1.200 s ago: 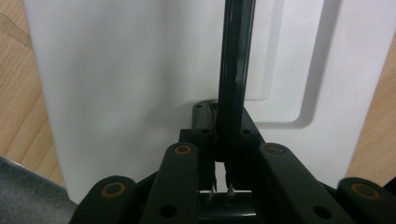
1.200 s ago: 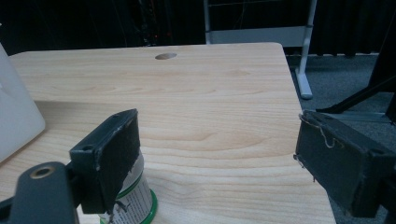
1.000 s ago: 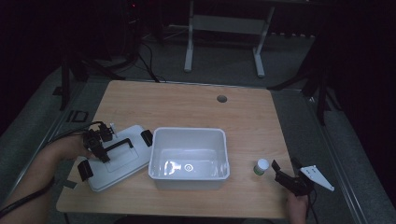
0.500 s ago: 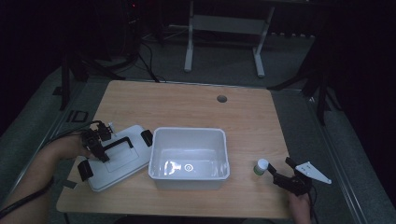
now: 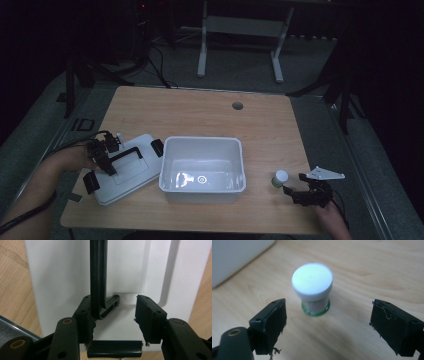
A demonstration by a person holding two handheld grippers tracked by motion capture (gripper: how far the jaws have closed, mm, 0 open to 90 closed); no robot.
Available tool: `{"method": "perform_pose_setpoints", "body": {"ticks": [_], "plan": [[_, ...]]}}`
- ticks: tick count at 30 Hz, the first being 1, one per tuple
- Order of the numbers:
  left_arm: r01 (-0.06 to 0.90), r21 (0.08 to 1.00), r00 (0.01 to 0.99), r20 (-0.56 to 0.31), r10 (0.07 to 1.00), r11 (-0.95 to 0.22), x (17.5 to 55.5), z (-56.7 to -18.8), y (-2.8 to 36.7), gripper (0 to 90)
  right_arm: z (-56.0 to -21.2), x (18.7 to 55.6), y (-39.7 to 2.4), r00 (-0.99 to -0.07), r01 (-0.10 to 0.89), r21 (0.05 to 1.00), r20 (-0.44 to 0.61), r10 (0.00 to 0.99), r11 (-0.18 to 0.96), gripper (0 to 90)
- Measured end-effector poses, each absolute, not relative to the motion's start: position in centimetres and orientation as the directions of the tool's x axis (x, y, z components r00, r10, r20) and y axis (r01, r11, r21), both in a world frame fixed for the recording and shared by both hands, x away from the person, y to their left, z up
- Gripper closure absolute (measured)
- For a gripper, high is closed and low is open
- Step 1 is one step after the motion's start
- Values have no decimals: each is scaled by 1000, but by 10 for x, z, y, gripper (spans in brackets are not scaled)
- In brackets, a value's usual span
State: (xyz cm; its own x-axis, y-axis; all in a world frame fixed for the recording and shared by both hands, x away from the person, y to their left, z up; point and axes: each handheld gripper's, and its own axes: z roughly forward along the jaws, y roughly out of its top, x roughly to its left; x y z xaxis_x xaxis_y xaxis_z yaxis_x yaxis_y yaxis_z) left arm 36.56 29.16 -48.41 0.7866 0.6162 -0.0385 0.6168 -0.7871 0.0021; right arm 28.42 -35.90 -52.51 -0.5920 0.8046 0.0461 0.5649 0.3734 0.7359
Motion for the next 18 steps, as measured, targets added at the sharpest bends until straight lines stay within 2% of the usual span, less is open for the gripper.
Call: {"method": "perform_pose_setpoints", "body": {"ticks": [2, 6, 11, 18], "plan": [[618, -2, 785, -39, 618, -786, 366, -484, 292, 502, -524, 285, -359, -601, 572, 720, 42, 798, 394, 131], [620, 1, 784, -39, 619, -785, 365, -482, 293, 502, -521, 289, -356, -671, 593, 618, 23, 742, 517, 122], [617, -8, 786, -40, 617, -787, 364, -482, 294, 502, -517, 297, -354, -708, 611, 511, 11, 706, 605, 123], [621, -16, 783, -39, 621, -784, 364, -482, 295, 502, -514, 307, -344, -779, 590, 309, -24, 627, 746, 136]]}}
